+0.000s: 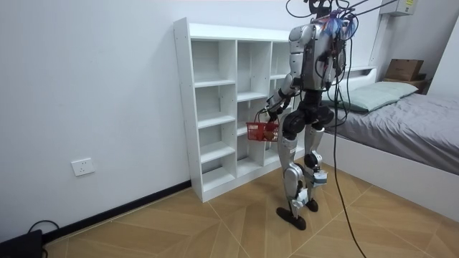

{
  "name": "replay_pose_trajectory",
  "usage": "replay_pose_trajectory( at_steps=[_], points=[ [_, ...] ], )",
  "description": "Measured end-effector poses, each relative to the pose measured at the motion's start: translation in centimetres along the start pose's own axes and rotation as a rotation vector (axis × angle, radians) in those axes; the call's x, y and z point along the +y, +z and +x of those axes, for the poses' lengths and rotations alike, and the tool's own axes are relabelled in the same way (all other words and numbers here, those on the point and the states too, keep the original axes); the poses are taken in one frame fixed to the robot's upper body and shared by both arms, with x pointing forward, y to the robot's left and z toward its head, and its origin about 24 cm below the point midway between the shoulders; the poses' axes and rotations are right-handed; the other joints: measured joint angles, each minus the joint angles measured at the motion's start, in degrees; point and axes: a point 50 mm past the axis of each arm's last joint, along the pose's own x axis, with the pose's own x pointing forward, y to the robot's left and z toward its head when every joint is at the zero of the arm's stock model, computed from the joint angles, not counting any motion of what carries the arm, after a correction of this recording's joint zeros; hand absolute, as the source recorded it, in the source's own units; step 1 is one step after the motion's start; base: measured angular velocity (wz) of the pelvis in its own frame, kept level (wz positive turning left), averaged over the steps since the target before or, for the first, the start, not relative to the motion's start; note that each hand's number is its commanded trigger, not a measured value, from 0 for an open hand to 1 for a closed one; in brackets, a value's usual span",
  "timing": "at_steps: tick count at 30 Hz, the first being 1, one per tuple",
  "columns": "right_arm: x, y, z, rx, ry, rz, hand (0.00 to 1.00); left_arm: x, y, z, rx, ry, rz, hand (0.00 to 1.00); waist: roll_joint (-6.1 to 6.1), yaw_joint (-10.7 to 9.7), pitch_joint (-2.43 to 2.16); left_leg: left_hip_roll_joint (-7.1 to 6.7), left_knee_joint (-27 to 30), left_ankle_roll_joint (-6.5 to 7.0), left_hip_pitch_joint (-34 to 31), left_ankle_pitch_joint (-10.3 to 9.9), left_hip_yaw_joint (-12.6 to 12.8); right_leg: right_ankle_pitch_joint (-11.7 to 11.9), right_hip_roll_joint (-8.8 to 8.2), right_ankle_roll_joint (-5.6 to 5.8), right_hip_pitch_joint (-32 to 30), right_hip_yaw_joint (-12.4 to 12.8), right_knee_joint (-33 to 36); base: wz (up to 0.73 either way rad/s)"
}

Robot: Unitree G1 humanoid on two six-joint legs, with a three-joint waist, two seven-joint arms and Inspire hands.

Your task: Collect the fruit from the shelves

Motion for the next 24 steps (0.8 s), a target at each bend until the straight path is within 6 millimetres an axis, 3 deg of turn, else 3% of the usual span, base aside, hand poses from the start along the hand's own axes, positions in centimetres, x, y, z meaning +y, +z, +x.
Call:
replay_pose_trajectory(
  at_steps=[4, 7, 13, 16, 17, 18, 20, 24],
  points=[
    [-0.9, -1.0, -0.1, 0.003, -0.058, 0.207, 0.0, 1.3, -0.5, -0.4, 0.014, 0.052, -0.002, 1.0, 0.87, -0.14, 0.15, 0.0, -0.09, 0.0, -0.08, -0.01, -0.09, -0.03, 0.17, -0.02, 0.07, 0.62, -0.02, 0.0],
    [-2.0, -2.1, -0.4, 0.024, -0.151, 0.329, 0.0, 2.7, -1.7, -1.3, 0.038, 0.147, -0.063, 1.0, 1.64, -1.4, -0.18, 0.03, -0.15, -0.01, -0.03, -0.02, -0.34, -0.07, 0.22, -0.02, 0.24, 0.0, -0.38, 0.05],
    [-2.5, -5.7, -2.3, 0.118, -0.326, 0.621, 0.0, 5.2, -3.9, -3.1, 0.085, 0.342, -0.145, 1.0, 1.85, -2.98, -0.41, 0.05, 0.0, -0.06, 0.13, 0.0, -0.67, -0.14, 0.18, -0.04, 0.91, -0.08, -1.07, 0.04],
    [-1.2, -9.2, -3.5, 0.25, -0.374, 0.749, 0.0, 6.2, -6.2, -4.1, 0.163, 0.435, -0.166, 1.0, 1.87, -3.83, -0.69, 0.01, -0.16, -0.08, 1.03, -0.02, -0.48, -0.14, 0.17, 0.0, 2.18, -0.11, -1.78, 0.0],
    [-0.5, -10.7, -4.2, 0.323, -0.396, 0.8, 0.0, 6.5, -7.4, -4.7, 0.203, 0.472, -0.188, 1.0, 1.96, -4.08, -1.25, 0.02, -0.18, -0.17, 1.26, -0.1, -0.42, -0.23, 0.18, 0.09, 2.32, -0.07, -1.75, 0.0],
    [-0.2, -11.3, -4.6, 0.35, -0.407, 0.823, 0.0, 6.7, -7.8, -5.0, 0.217, 0.49, -0.196, 1.0, 2.01, -4.15, -1.31, 0.04, -0.18, -0.18, 1.38, -0.11, -0.35, -0.23, 0.18, 0.1, 2.38, -0.05, -1.75, -0.04],
    [0.8, -13.5, -5.9, 0.448, -0.451, 0.904, 0.0, 7.2, -9.8, -6.3, 0.288, 0.538, -0.219, 1.0, 2.29, -4.52, -1.12, 0.05, -0.26, -0.22, 2.14, -0.14, -0.28, -0.28, 0.2, 0.1, 3.08, -0.01, -1.77, -0.02],
    [2.6, -16.4, -8.4, 0.6, -0.502, 1.01, 0.0, 7.1, -11.7, -7.5, 0.354, 0.589, -0.242, 1.0, 3.09, -4.61, -0.73, 0.17, -0.23, -0.33, 2.79, -0.82, -0.59, -0.42, 0.48, 0.09, 3.19, 0.02, -1.66, 0.0]
  ],
)
